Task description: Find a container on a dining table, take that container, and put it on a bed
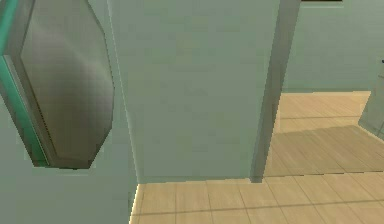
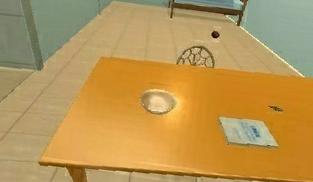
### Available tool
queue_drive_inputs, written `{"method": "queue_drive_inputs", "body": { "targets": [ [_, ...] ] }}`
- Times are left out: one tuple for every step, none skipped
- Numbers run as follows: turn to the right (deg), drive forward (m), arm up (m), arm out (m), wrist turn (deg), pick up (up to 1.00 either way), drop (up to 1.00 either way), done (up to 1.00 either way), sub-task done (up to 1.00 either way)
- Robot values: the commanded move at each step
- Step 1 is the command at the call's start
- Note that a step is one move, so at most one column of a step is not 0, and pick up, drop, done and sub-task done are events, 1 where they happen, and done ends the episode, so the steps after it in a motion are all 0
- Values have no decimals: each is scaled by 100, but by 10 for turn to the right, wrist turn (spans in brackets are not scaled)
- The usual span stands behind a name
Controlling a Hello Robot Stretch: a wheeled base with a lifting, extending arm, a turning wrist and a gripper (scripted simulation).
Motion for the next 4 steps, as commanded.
{"method": "queue_drive_inputs", "body": {
  "targets": [
    [0,0,50,0,0,0,0,0,0],
    [0,0,38,0,0,0,0,0,0],
    [0,0,0,48,0,0,0,0,0],
    [0,0,0,0,450,0,0,0,0]
  ]
}}
